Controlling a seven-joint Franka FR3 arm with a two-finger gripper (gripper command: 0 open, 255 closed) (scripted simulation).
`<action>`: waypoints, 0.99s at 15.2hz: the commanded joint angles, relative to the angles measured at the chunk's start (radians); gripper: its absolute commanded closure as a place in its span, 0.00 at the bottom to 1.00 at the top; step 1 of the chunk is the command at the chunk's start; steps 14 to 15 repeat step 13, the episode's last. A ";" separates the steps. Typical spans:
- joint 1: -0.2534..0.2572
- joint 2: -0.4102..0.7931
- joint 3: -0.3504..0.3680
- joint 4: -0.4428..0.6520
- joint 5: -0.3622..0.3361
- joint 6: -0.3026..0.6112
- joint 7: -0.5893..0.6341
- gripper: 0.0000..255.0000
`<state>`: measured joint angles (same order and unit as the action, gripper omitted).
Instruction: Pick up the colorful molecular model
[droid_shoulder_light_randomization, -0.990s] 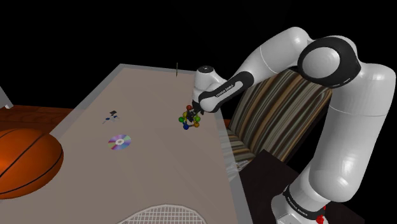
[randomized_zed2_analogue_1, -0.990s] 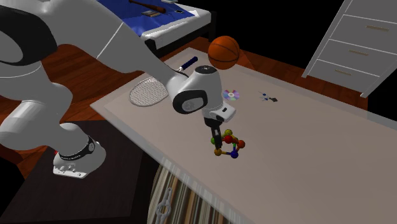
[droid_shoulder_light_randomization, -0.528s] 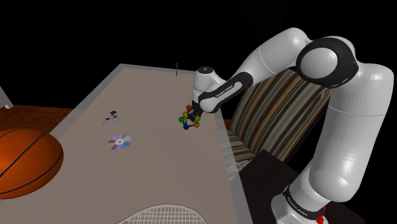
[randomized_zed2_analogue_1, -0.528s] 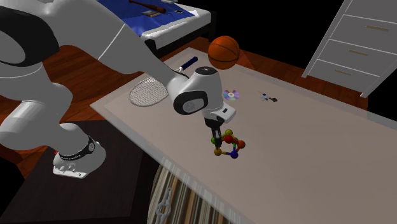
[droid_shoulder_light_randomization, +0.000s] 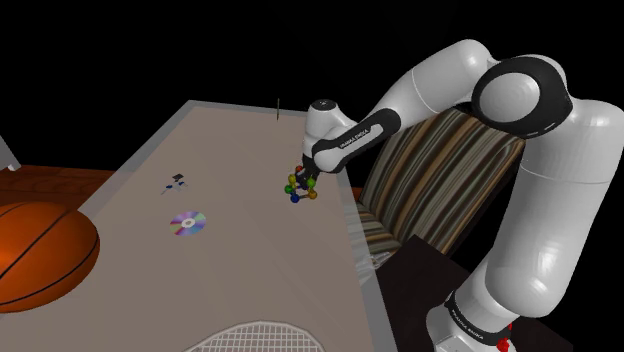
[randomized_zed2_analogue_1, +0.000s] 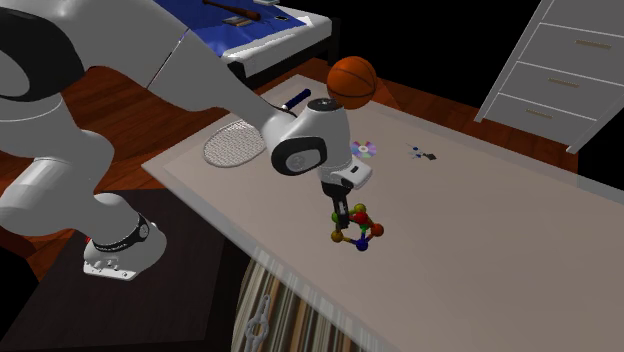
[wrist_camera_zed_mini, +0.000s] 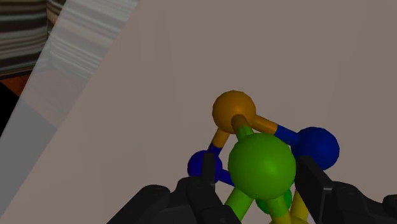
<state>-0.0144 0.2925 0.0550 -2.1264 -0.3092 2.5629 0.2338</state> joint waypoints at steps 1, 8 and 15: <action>-0.002 -0.020 0.004 0.002 0.009 -0.021 -0.008 1.00; -0.007 -0.082 0.015 0.021 0.040 -0.100 -0.041 1.00; -0.009 -0.108 0.019 0.033 0.053 -0.136 -0.054 1.00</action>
